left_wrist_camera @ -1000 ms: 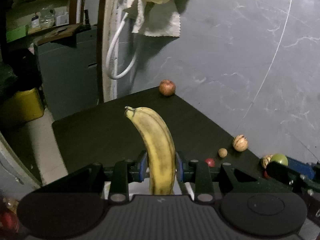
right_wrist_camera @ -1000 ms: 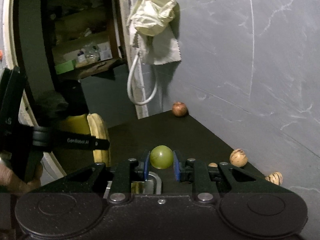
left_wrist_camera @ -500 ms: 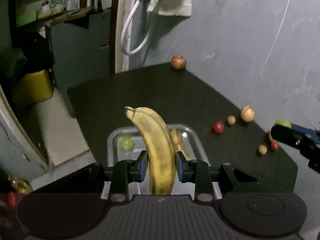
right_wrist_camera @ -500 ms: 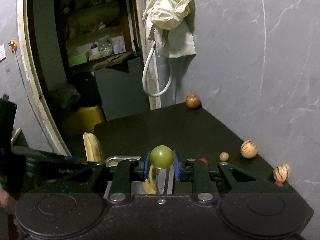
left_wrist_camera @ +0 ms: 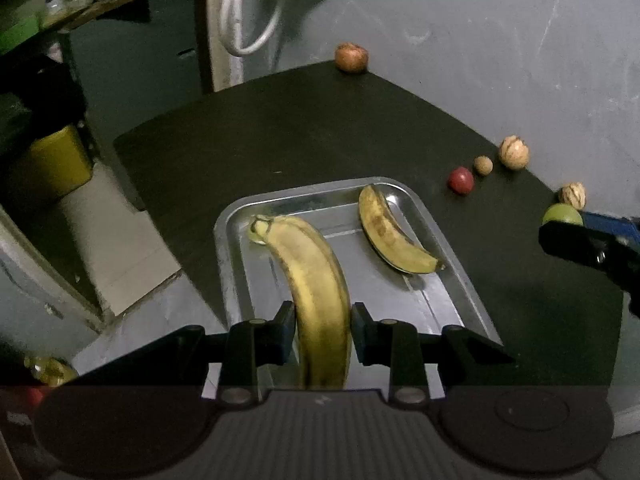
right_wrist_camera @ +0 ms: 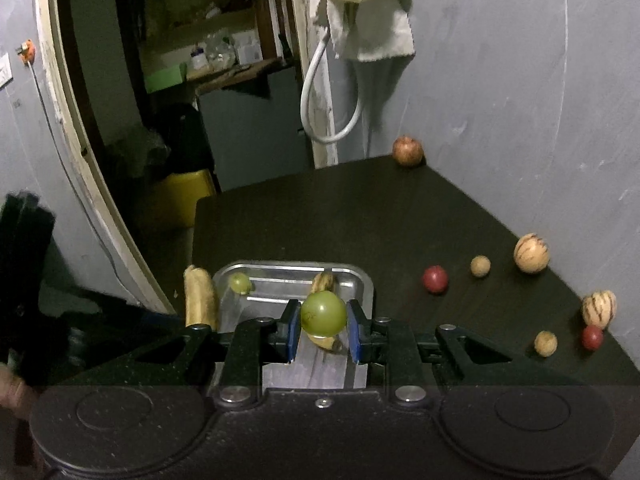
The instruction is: Organize fruits
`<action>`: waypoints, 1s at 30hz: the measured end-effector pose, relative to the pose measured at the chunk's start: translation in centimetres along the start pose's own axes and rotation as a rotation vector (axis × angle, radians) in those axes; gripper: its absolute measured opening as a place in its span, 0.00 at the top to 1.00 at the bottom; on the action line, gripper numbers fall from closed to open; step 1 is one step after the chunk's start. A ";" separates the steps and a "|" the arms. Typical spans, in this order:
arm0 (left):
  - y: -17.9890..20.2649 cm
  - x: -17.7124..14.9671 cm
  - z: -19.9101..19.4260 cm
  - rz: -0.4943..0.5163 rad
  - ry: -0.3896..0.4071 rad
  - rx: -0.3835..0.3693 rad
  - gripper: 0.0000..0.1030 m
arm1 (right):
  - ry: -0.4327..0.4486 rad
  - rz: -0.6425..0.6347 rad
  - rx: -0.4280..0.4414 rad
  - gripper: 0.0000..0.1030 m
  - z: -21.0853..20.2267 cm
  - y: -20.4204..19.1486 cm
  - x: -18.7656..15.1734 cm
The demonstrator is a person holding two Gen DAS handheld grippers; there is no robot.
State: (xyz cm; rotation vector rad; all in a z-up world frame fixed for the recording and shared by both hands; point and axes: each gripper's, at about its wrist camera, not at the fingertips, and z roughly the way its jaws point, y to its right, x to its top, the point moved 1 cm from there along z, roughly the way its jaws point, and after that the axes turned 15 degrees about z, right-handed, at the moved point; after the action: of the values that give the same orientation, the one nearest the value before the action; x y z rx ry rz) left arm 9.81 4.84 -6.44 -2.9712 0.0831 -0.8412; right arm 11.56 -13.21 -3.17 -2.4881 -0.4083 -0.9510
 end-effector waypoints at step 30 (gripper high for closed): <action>-3.6 4.2 6.8 0.135 -0.073 -0.146 0.69 | -0.212 -0.031 -0.102 0.75 11.2 -1.6 -4.3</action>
State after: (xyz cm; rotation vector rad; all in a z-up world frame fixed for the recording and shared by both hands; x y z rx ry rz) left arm 17.08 8.42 -9.81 -3.0838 0.3526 -0.7403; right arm 13.99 -6.71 -13.11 -2.6943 -0.4771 -0.7378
